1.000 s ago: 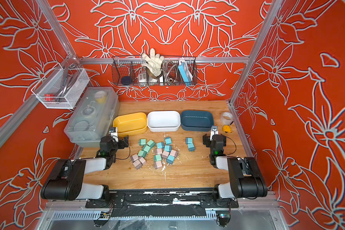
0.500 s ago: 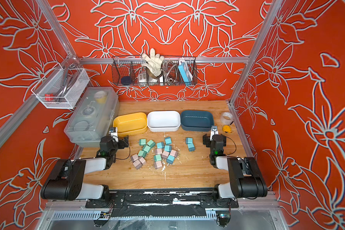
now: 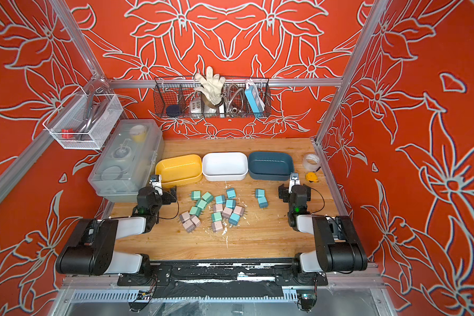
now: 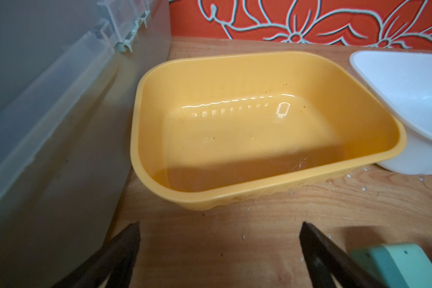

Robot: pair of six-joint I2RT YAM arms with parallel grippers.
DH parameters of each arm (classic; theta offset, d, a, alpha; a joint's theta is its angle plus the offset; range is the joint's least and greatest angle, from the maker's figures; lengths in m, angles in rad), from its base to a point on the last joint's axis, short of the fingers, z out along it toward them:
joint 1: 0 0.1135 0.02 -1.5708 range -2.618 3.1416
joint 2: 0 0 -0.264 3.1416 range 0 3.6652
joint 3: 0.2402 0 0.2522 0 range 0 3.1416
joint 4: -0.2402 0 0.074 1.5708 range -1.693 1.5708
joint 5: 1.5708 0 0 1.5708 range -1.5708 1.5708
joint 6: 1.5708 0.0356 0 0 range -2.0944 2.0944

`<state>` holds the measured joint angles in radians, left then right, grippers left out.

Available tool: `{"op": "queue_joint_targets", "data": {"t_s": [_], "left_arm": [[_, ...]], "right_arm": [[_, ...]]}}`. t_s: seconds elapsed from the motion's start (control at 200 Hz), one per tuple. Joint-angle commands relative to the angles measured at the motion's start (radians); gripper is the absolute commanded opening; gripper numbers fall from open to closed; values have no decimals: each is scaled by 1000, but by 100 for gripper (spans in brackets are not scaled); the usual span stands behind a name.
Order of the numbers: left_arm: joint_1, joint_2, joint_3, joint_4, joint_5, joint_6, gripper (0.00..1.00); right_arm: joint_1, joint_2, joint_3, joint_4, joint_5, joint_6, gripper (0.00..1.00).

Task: Place the plugs by color into the storage box
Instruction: Pick up the plug from the center of the board.

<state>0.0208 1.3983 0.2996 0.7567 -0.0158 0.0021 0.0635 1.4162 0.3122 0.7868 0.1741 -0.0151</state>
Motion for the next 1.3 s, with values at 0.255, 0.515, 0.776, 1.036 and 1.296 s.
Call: {"op": "queue_joint_targets", "data": {"t_s": [0.255, 0.515, 0.776, 1.036, 1.296], "left_arm": [[10, 9, 16, 4, 16, -4, 99], [11, -90, 78, -174, 7, -10, 91], [2, -342, 107, -436, -98, -190, 84], [-72, -443, 174, -539, -2, -335, 82], [-300, -513, 338, -719, 172, -398, 80]], "right_arm": [[1, -2, 13, 7, -10, 10, 99], [1, -130, 64, -198, 111, 61, 99], [2, -427, 114, -515, 1, 215, 92], [9, -645, 128, -748, -253, 416, 83], [54, -718, 166, -963, -413, 418, 78]]}}
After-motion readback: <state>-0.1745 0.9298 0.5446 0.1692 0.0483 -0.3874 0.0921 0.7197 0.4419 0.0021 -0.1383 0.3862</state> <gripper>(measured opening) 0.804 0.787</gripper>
